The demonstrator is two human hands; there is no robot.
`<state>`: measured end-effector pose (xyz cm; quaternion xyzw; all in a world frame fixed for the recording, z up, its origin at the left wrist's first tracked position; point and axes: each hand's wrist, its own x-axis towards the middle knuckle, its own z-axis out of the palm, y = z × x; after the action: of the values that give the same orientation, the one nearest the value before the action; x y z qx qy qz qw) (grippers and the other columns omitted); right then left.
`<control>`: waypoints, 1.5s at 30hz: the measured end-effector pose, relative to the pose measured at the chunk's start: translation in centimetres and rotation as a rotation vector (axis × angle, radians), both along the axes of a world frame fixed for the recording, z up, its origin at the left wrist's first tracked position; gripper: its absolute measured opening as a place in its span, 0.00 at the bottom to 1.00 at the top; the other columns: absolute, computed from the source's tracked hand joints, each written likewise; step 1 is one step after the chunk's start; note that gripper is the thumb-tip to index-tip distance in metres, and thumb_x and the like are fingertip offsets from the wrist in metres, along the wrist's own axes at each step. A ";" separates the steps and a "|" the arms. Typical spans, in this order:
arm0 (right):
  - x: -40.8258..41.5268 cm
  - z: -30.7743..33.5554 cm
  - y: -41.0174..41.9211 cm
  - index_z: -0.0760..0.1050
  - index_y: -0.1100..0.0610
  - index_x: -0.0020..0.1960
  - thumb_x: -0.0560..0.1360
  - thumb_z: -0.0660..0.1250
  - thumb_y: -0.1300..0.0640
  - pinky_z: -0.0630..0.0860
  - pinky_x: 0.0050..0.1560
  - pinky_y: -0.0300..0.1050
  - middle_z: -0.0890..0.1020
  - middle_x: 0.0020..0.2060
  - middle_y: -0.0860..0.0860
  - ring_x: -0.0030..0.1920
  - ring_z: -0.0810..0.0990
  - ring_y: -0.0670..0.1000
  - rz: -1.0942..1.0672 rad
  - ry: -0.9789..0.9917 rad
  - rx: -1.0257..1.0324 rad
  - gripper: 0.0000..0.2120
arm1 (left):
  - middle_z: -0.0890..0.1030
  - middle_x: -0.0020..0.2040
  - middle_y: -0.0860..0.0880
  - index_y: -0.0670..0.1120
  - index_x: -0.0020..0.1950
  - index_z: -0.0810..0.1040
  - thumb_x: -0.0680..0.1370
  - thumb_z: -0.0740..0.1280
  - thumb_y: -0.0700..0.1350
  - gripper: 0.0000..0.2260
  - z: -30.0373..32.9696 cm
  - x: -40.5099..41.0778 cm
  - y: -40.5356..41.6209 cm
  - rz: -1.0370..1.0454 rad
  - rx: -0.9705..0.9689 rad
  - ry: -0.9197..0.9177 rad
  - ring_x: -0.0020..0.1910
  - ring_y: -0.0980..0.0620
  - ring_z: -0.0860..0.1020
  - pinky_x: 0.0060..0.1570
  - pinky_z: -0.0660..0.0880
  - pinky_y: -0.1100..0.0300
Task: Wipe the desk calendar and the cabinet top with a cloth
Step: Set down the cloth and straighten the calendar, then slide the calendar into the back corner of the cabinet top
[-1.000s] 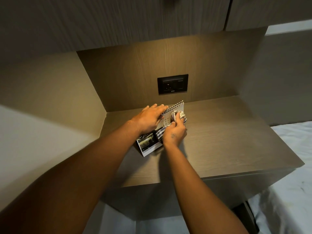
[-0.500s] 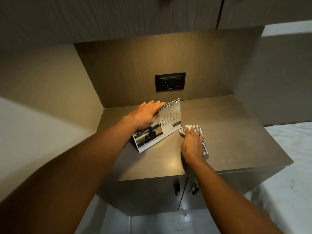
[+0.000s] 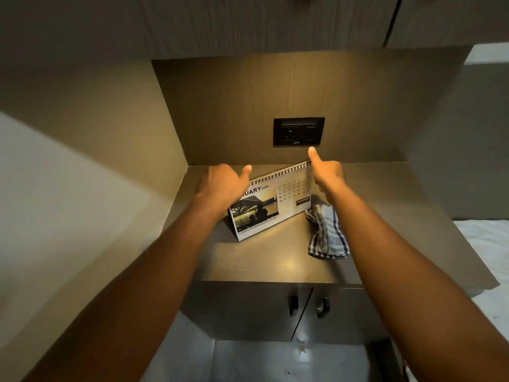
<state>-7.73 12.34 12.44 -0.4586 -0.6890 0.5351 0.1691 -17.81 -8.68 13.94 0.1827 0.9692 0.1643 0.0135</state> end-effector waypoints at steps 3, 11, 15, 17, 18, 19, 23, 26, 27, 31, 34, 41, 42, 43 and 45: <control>-0.9 0.3 0.1 0.75 0.58 0.64 0.72 0.64 0.29 0.80 0.57 0.56 0.82 0.54 0.55 0.52 0.81 0.57 0.084 -0.001 -0.075 0.36 | 0.83 0.57 0.40 0.40 0.52 0.81 0.80 0.56 0.68 0.31 -0.9 -0.2 -1.6 0.088 0.092 -0.246 0.51 0.41 0.82 0.48 0.76 0.50; -3.6 -0.3 -2.7 0.80 0.58 0.58 0.73 0.71 0.42 0.69 0.35 0.44 0.83 0.37 0.51 0.35 0.77 0.49 0.211 0.023 -0.277 0.22 | 0.84 0.39 0.49 0.47 0.43 0.80 0.77 0.66 0.62 0.18 -1.2 -4.2 -4.7 0.319 0.485 -0.326 0.37 0.50 0.82 0.37 0.77 0.58; -6.5 -0.7 -6.1 0.76 0.60 0.61 0.75 0.70 0.48 0.71 0.34 0.43 0.86 0.48 0.57 0.38 0.78 0.50 0.168 0.117 -0.366 0.21 | 0.86 0.38 0.49 0.47 0.48 0.81 0.76 0.68 0.55 0.12 -0.7 -7.4 -6.5 0.446 0.631 -0.411 0.37 0.49 0.86 0.46 0.84 0.53; -7.8 -0.8 -7.6 0.75 0.59 0.61 0.74 0.72 0.48 0.73 0.40 0.46 0.85 0.48 0.55 0.46 0.77 0.52 0.114 0.137 -0.367 0.21 | 0.86 0.37 0.48 0.47 0.46 0.82 0.75 0.66 0.57 0.14 -0.1 -8.4 -7.1 0.465 0.535 -0.347 0.38 0.48 0.85 0.46 0.83 0.53; -8.6 -0.9 -8.4 0.75 0.58 0.59 0.73 0.72 0.48 0.73 0.39 0.46 0.82 0.43 0.52 0.44 0.76 0.51 0.098 0.135 -0.369 0.20 | 0.86 0.38 0.47 0.47 0.45 0.82 0.75 0.65 0.56 0.14 0.1 -9.2 -7.5 0.464 0.501 -0.321 0.38 0.48 0.85 0.47 0.83 0.53; -9.3 -0.8 -8.9 0.75 0.58 0.58 0.73 0.73 0.48 0.72 0.37 0.46 0.79 0.40 0.51 0.41 0.75 0.50 0.084 0.139 -0.373 0.19 | 0.87 0.40 0.47 0.46 0.46 0.82 0.76 0.64 0.54 0.13 0.4 -9.7 -7.7 0.450 0.479 -0.317 0.39 0.48 0.85 0.48 0.83 0.53; -11.0 -0.4 -10.1 0.73 0.55 0.46 0.72 0.73 0.48 0.76 0.41 0.49 0.79 0.41 0.52 0.43 0.77 0.51 0.049 0.156 -0.401 0.13 | 0.84 0.56 0.42 0.42 0.51 0.80 0.82 0.59 0.46 0.12 1.4 -10.8 -7.7 0.388 0.328 -0.247 0.55 0.42 0.82 0.57 0.78 0.52; -11.6 -0.4 -10.4 0.72 0.54 0.43 0.71 0.73 0.49 0.81 0.52 0.54 0.84 0.48 0.55 0.49 0.81 0.54 0.031 0.150 -0.389 0.12 | 0.83 0.58 0.41 0.40 0.57 0.80 0.84 0.56 0.40 0.13 1.5 -10.6 -7.1 0.342 0.200 -0.211 0.56 0.42 0.81 0.57 0.77 0.52; -11.7 -0.4 -10.4 0.74 0.54 0.45 0.71 0.73 0.49 0.81 0.51 0.54 0.84 0.49 0.55 0.51 0.82 0.55 0.033 0.148 -0.389 0.12 | 0.82 0.58 0.42 0.40 0.58 0.80 0.84 0.56 0.39 0.13 1.4 -10.7 -7.0 0.315 0.143 -0.182 0.56 0.42 0.80 0.54 0.76 0.54; -11.5 -0.3 -10.2 0.76 0.57 0.56 0.72 0.74 0.49 0.81 0.54 0.56 0.85 0.51 0.56 0.52 0.83 0.56 0.074 0.127 -0.403 0.18 | 0.79 0.62 0.42 0.40 0.61 0.78 0.84 0.57 0.38 0.12 1.1 -10.6 -6.7 0.251 0.022 -0.143 0.60 0.42 0.78 0.47 0.68 0.54; -11.0 -0.2 -10.2 0.76 0.56 0.50 0.73 0.74 0.46 0.82 0.55 0.55 0.86 0.50 0.55 0.51 0.84 0.56 0.093 0.106 -0.389 0.15 | 0.78 0.64 0.41 0.40 0.65 0.76 0.84 0.58 0.40 0.13 1.1 -10.7 -7.1 0.240 0.015 -0.127 0.61 0.41 0.77 0.54 0.74 0.53; -6.4 -1.7 -6.8 0.80 0.59 0.62 0.70 0.75 0.40 0.77 0.61 0.52 0.84 0.55 0.55 0.59 0.81 0.58 0.081 0.117 -0.067 0.29 | 0.66 0.76 0.37 0.42 0.79 0.58 0.82 0.57 0.58 0.30 2.0 -5.4 -5.1 0.201 -0.027 0.093 0.72 0.36 0.68 0.66 0.70 0.39; -5.0 -2.3 -6.2 0.79 0.58 0.65 0.70 0.74 0.40 0.76 0.64 0.52 0.84 0.59 0.56 0.62 0.81 0.58 0.082 0.085 0.018 0.30 | 0.65 0.76 0.38 0.42 0.79 0.59 0.81 0.58 0.58 0.31 1.1 -3.4 -4.2 0.122 -0.026 0.144 0.72 0.35 0.67 0.67 0.69 0.37; -3.2 -3.1 -5.5 0.77 0.57 0.67 0.71 0.73 0.40 0.76 0.66 0.52 0.83 0.61 0.57 0.63 0.81 0.59 0.078 0.032 0.105 0.31 | 0.65 0.77 0.38 0.42 0.78 0.60 0.81 0.58 0.57 0.30 -0.1 -1.2 -2.9 0.024 -0.024 0.176 0.72 0.36 0.67 0.67 0.68 0.36; 0.5 -4.9 -4.3 0.76 0.54 0.69 0.71 0.70 0.41 0.75 0.65 0.52 0.83 0.63 0.59 0.64 0.80 0.61 0.059 -0.103 0.277 0.30 | 0.64 0.78 0.39 0.43 0.78 0.61 0.81 0.59 0.56 0.29 -3.2 3.6 -0.1 -0.181 -0.017 0.141 0.75 0.38 0.64 0.70 0.65 0.37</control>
<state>-7.28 8.08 7.51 -0.4370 -0.7773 0.4154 0.1794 -14.19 -8.73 10.75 0.2805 0.9487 0.1410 -0.0383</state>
